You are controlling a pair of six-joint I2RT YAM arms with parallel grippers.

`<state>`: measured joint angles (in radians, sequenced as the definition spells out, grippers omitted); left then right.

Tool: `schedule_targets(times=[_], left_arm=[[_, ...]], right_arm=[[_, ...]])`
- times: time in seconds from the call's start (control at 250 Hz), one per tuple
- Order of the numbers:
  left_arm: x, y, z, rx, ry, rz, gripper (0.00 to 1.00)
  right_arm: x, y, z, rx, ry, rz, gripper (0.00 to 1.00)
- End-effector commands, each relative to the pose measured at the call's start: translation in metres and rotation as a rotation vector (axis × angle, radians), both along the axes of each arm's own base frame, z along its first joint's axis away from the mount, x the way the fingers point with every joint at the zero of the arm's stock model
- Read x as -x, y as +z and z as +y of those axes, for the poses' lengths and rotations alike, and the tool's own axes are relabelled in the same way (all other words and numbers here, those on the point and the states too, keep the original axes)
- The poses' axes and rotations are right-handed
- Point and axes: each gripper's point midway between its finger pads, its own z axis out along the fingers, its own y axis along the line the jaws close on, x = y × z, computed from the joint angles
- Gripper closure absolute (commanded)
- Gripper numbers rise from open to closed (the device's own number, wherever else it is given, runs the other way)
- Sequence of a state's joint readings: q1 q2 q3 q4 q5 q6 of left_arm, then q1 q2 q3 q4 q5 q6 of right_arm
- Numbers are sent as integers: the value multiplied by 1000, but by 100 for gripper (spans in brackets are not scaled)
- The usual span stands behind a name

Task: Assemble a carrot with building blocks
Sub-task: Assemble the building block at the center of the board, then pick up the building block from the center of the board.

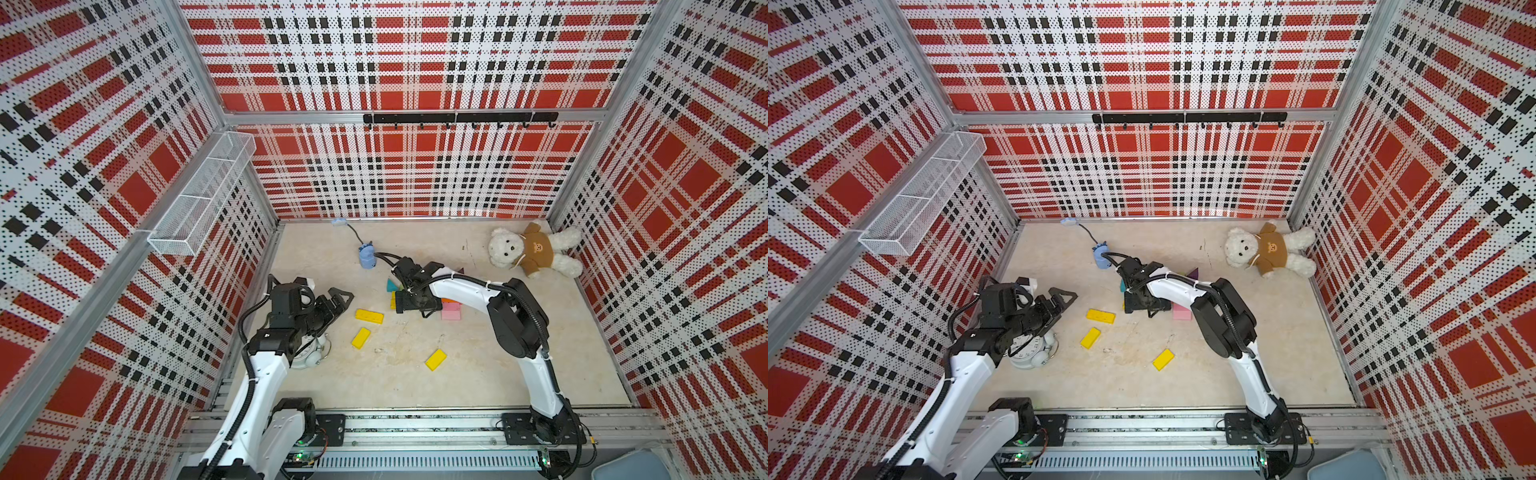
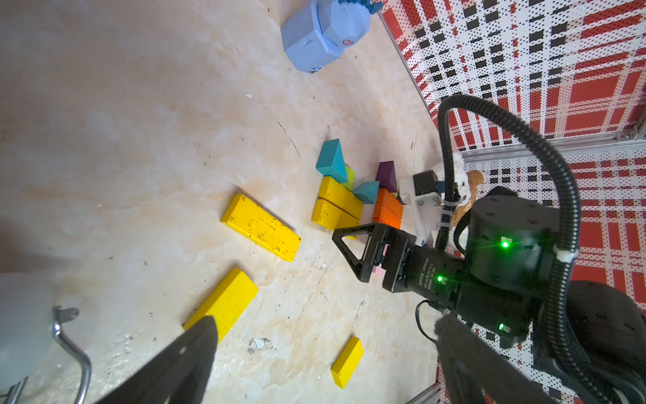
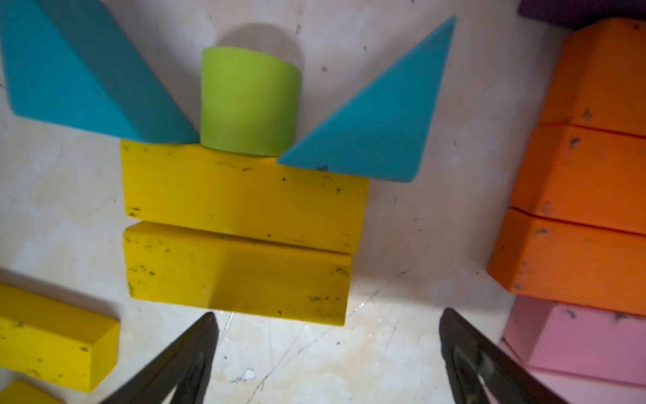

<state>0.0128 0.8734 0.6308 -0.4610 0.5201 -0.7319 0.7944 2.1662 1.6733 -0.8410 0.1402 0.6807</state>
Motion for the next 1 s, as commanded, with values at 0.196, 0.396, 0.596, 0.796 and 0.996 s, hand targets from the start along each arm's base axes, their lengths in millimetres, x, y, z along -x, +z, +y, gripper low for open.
schedule_targets(times=[0.196, 0.396, 0.596, 0.796, 0.996], left_arm=[[-4, 4, 7, -51, 7, -23, 1], [-6, 31, 12, -180, 29, -129, 1], [-20, 48, -7, -450, -70, -134, 1], [-24, 22, -38, -825, -304, -17, 0], [-16, -32, -58, -966, -548, 158, 1]], right_arm=[[2, 21, 0, -26, 9, -47, 0], [8, 98, -12, -57, 64, -207, 0], [-1, 189, -62, 5, 44, -493, 0], [-19, 207, -97, -102, 124, -650, 7], [-22, 181, -112, -277, 117, -551, 0]])
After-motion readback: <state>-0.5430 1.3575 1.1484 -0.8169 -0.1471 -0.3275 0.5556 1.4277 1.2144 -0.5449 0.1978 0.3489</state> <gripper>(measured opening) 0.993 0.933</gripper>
